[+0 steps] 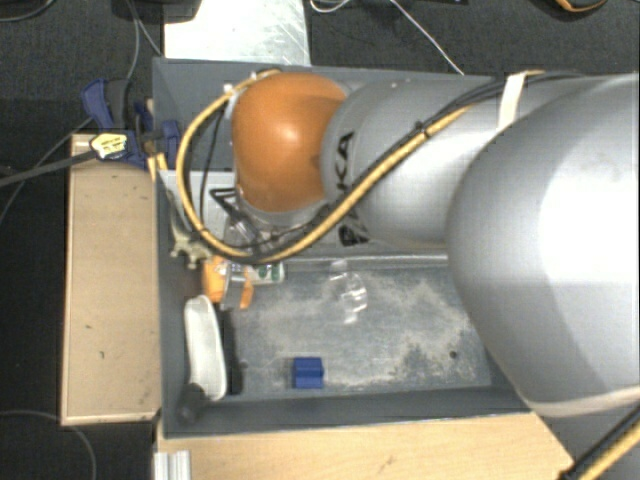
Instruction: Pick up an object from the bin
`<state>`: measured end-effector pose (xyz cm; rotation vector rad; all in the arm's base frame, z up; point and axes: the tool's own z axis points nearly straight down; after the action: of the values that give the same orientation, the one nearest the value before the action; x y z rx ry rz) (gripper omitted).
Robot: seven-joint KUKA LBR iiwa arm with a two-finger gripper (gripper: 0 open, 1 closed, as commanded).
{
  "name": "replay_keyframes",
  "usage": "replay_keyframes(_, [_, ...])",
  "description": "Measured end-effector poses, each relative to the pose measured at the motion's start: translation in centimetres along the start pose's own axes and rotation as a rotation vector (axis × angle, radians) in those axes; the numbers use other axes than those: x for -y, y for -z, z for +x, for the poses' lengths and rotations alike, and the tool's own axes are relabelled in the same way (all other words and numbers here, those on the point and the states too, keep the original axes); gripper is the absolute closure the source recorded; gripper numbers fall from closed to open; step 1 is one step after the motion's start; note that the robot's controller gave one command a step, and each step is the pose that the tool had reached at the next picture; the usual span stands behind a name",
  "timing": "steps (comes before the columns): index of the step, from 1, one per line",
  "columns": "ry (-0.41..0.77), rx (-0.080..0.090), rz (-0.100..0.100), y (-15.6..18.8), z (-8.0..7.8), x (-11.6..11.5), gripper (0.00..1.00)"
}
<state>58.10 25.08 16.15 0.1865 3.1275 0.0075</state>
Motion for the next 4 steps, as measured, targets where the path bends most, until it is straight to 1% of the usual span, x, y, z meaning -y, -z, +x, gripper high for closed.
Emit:
replay_keyframes(1, [-0.071, -0.009, 0.004, -6.0, -0.6, 2.2, 0.0])
replay_keyframes(2, [-0.05, 0.034, -0.015, -8.1, -0.1, 2.6, 0.0])
replay_keyframes(3, [-0.303, 0.023, -0.003, -7.9, -1.2, 1.2, 1.0])
replay_keyframes(4, [-0.303, 0.023, -0.003, -7.9, -1.2, 1.2, 1.0])
